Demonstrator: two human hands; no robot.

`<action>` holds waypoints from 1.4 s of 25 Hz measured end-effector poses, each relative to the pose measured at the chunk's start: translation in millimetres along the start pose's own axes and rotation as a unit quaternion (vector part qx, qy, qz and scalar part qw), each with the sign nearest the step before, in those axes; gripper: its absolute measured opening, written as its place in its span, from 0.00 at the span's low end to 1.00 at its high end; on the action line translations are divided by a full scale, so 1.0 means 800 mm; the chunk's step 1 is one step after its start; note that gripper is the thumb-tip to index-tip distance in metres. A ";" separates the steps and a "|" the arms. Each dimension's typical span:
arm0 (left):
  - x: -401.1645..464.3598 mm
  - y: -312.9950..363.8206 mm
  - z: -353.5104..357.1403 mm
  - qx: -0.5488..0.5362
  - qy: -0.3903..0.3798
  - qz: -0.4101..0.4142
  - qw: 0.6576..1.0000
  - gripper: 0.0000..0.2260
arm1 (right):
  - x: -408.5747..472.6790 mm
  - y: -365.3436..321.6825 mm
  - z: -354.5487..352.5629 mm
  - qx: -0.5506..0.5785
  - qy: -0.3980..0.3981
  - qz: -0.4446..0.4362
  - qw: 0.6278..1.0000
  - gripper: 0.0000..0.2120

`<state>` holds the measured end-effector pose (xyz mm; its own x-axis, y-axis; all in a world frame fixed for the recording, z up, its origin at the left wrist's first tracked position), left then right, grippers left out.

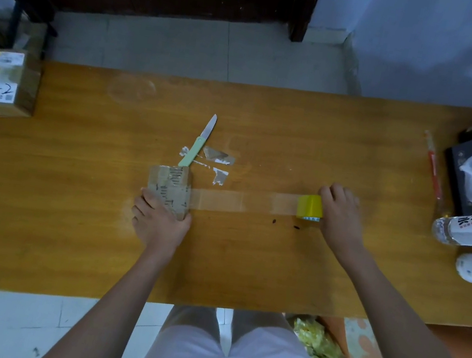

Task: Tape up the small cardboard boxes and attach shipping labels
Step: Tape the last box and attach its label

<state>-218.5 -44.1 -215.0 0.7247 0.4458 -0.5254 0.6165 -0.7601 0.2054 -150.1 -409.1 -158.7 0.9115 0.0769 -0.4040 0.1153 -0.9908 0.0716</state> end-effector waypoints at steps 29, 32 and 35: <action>0.066 0.030 -0.042 -0.026 0.084 0.030 0.996 0.18 | 0.132 -0.308 -0.023 0.248 -0.146 0.028 0.957 0.23; 0.067 0.029 -0.039 -0.023 0.083 0.034 0.996 0.17 | 0.167 -0.319 -0.008 0.232 -0.142 0.088 0.958 0.25; 0.068 0.030 -0.038 -0.018 0.079 0.034 0.996 0.16 | 0.192 -0.323 0.002 0.250 -0.154 0.119 0.949 0.17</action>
<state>-154.9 -23.9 -213.6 0.8030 0.4645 -0.3733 0.5725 -0.7754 0.2665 -40.4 -141.4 -240.8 0.7211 -0.1163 -0.6829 -0.3514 -0.9110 -0.2158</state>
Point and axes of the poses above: each hand's wrist, its own x-axis towards the middle knuckle, its own z-axis out of the palm, y = z × x, the point moved 7 cm from there along x, towards the middle knuckle, and after that the axes turned 14 degrees about -y, right-handed, at the moved point
